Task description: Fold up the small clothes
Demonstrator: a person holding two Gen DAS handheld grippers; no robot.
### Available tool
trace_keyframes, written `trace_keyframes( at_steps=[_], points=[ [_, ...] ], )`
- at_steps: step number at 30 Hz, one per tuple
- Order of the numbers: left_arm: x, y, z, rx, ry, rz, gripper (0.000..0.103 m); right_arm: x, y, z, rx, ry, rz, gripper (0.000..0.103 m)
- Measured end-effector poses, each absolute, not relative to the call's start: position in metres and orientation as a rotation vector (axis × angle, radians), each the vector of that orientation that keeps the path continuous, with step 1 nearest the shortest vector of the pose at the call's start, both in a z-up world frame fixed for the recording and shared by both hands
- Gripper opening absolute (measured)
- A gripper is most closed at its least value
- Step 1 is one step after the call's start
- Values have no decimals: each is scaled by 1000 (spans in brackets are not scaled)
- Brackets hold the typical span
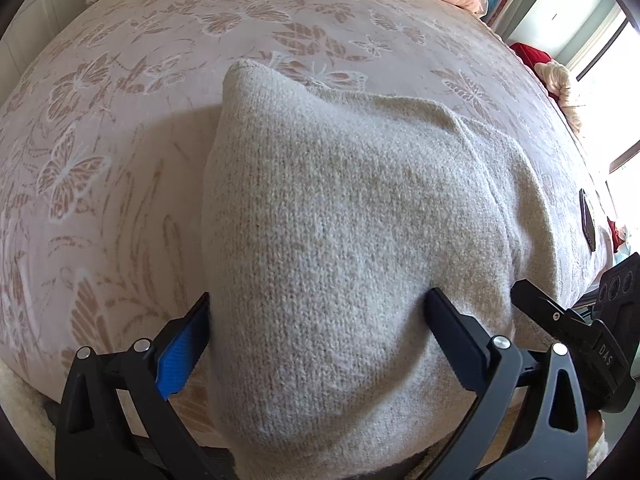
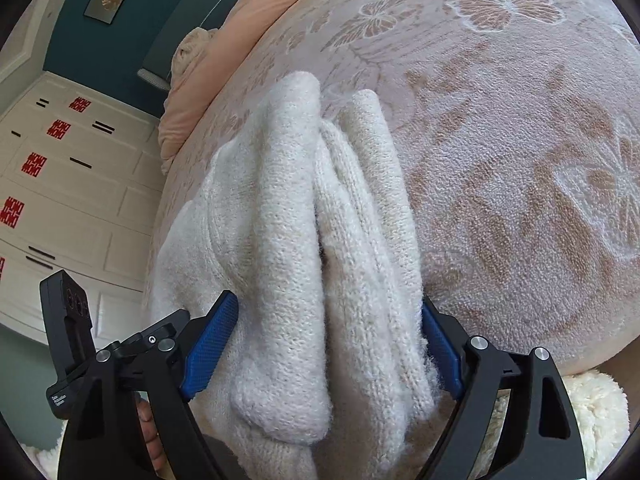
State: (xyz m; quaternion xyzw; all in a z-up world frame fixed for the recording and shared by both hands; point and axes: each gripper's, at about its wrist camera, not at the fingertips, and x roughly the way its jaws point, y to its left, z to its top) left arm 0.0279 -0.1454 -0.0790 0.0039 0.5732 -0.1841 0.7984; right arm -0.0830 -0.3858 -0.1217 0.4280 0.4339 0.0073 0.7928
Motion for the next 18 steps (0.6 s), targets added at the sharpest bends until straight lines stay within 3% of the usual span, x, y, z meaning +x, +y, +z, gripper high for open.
trace_keyframes(
  at_steps=[18],
  points=[
    [47,-157,-90,9,1295,-381,98,-70,-397,-131,955,929,34,87]
  ],
)
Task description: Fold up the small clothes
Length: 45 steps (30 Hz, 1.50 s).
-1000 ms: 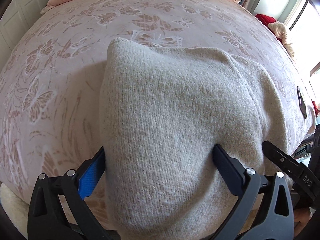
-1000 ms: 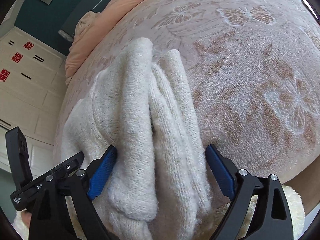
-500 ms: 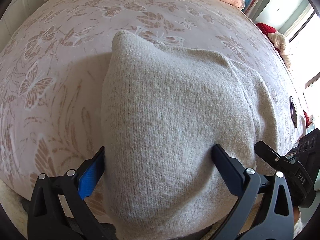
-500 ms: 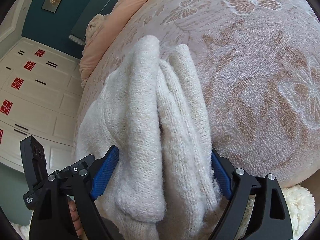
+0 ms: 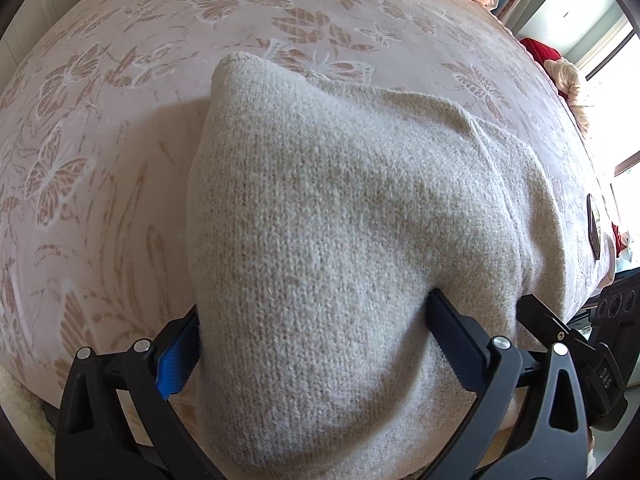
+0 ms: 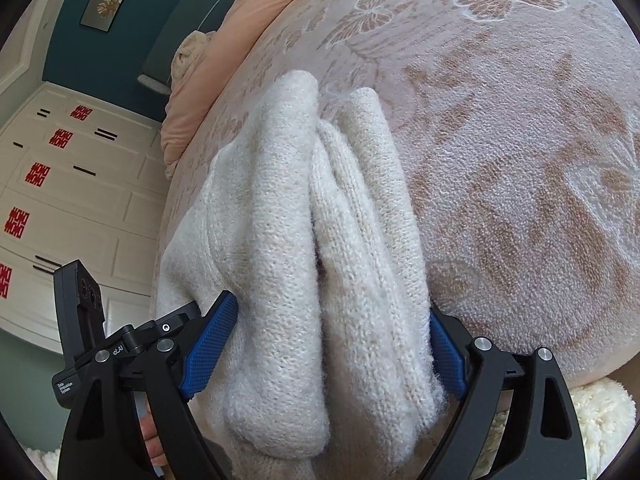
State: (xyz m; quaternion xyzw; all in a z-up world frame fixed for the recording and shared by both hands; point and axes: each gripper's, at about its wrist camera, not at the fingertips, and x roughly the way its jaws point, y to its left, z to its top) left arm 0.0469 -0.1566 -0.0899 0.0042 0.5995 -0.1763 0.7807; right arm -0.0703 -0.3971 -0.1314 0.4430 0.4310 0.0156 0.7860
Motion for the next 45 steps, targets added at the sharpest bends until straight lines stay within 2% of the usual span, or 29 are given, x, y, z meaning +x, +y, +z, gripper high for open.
trace_keyframes(
  at_steps=[5,22,23,25,26,27,29,31,39,45],
  points=[
    [44,-156,-83,13,1324,-409,98,-75,-408,-135,994,911,33,81],
    [51,-161,-92,-4,1337,-398,98,-73,-409,-136,985,922,18,84],
    [53,-159,-93,-20,1340,-404,98,-73,-407,-135,986,924,7,82],
    [54,-153,-91,-59,1346,-431,98,-72,-403,-131,979,942,-21,68],
    [52,-150,-87,-69,1343,-444,88,-73,-401,-128,999,943,-9,49],
    [51,-147,-83,-72,1339,-457,81,-75,-399,-124,1018,936,-22,46],
    [46,-139,-69,-83,1331,-498,49,-81,-390,-107,1007,913,-38,38],
    [42,-129,-51,-125,1322,-548,40,-89,-383,-87,1004,881,-33,37],
    [2,-109,48,-190,1182,-745,37,-143,-373,34,954,670,17,36],
    [-24,-107,167,-187,893,-914,37,-173,-362,163,754,398,71,36]
  ],
)
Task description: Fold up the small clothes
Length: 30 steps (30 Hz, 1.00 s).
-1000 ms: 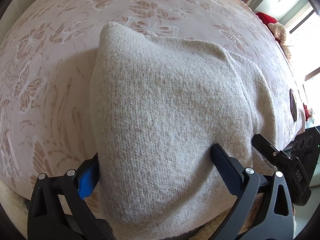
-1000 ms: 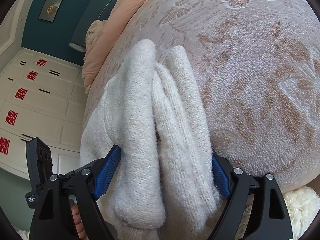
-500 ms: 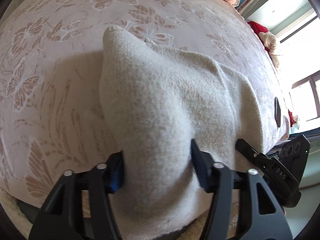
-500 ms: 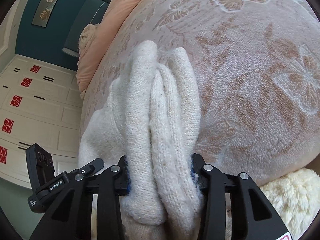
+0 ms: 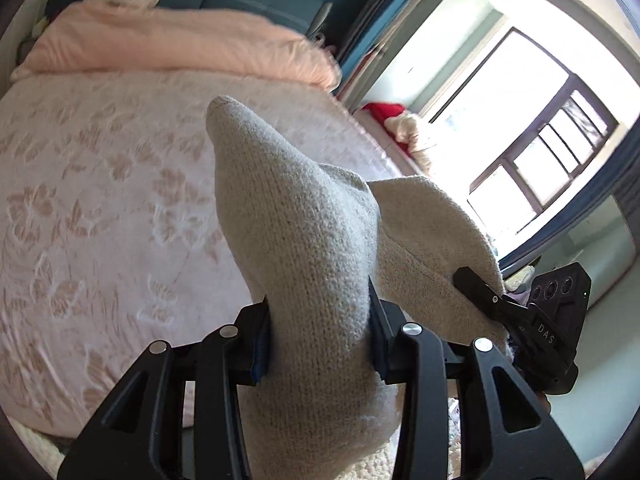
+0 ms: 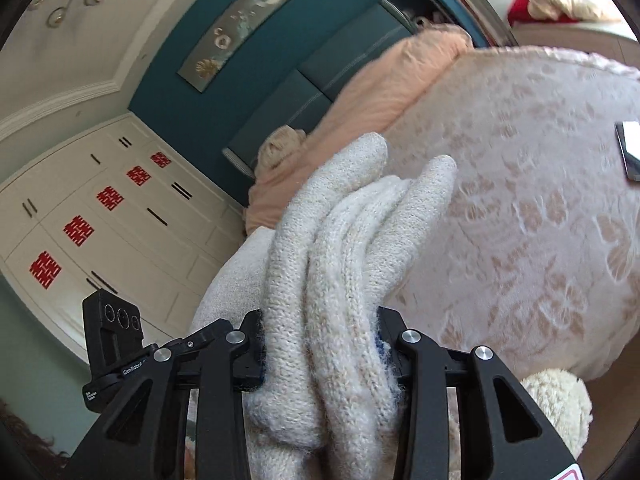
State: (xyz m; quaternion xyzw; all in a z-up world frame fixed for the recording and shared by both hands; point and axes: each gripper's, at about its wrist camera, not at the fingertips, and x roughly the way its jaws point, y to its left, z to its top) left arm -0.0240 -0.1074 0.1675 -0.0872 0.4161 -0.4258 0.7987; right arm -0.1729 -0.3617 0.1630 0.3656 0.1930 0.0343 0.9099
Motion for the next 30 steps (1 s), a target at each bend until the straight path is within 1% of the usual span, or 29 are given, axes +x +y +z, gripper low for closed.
trace_keyframes(
  at_steps=[4,8,13,17,19,21,22,23,24,25,27,28,30],
  points=[
    [-38,-87,248,-159,658,-960,38,-177,-344,233,657,243,136,36],
    [-39,-52,304,-151,489,-958,39,-165,-311,285,567,138,207,37],
    [-30,-1,336,-137,363,-913,40,-134,-268,313,507,99,284,37],
    [-9,32,329,-128,369,-856,41,-96,-238,295,517,154,313,38],
    [8,45,310,-130,404,-826,42,-71,-228,268,534,209,304,39],
    [33,57,277,-159,463,-796,46,-43,-222,221,580,283,288,46],
    [45,62,255,-171,496,-776,51,-32,-222,191,604,326,257,48],
    [57,68,228,-182,538,-746,61,-19,-219,156,623,390,207,52],
    [68,73,196,-174,582,-711,65,-10,-220,117,641,480,150,54],
    [77,80,160,-158,641,-643,67,-4,-221,79,648,581,77,54],
    [89,93,88,-130,798,-530,67,-14,-226,18,684,718,-23,54],
    [90,104,54,-139,881,-465,67,-24,-228,-4,706,776,-49,54],
    [81,129,9,-199,981,-394,67,-41,-231,-25,725,834,-70,54]
  ],
)
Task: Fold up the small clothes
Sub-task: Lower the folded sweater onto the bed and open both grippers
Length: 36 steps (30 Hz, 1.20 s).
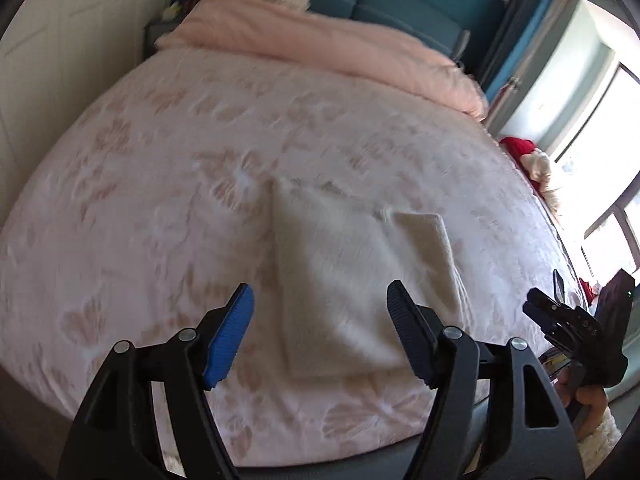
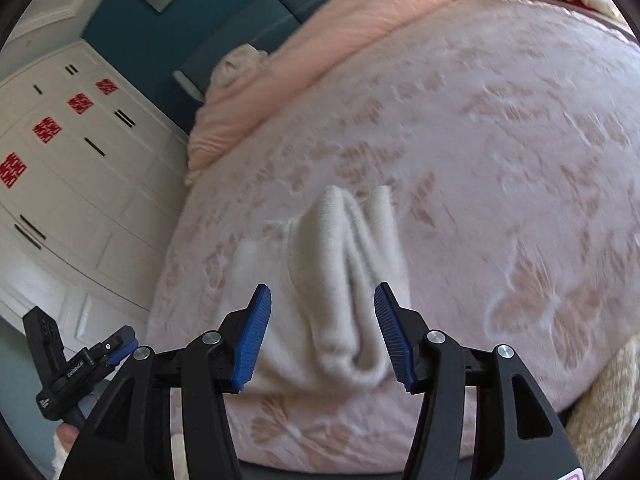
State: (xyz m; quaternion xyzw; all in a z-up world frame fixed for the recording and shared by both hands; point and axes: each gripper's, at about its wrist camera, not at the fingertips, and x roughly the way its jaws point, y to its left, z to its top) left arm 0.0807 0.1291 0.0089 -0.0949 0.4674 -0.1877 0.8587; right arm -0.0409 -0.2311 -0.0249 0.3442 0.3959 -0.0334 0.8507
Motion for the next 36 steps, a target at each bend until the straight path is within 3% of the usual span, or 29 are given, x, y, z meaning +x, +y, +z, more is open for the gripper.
trace_keyframes(
  at_steps=[5,11,13,14,15,16,17,20,23,25,29,34,36],
  points=[
    [48,139,-22,-321,1036,-378,68,-31,-218,-36,617,890,-54,61],
    [39,70,-37,-53,1040,-403,72,9,-206,-64,621,993,3,66],
    [39,54,-49,48,1044,-395,72,21,-200,-73,601,1030,18,52],
    [41,50,-57,72,1058,-386,70,26,-199,-74,602,1052,35,20],
    [45,47,-64,87,1082,-374,65,28,-200,-69,616,1040,46,19],
    [49,48,-70,91,1111,-356,51,26,-201,-55,628,990,63,18],
    [53,50,-73,78,1131,-351,48,23,-203,-38,626,937,80,17],
    [59,61,-72,31,1149,-332,47,15,-208,-16,588,877,89,17],
    [65,61,-80,34,1185,-318,48,27,-214,-83,535,1095,19,17],
    [67,59,-87,30,1214,-311,48,18,-223,-102,627,1075,18,16],
    [60,58,-79,61,1202,-290,50,7,-225,-62,633,1005,-20,33],
    [43,65,-29,29,1100,-317,49,-3,-212,-9,469,879,-65,33],
    [47,65,-11,-13,1057,-310,52,9,-201,-3,418,884,-25,22]
  ],
)
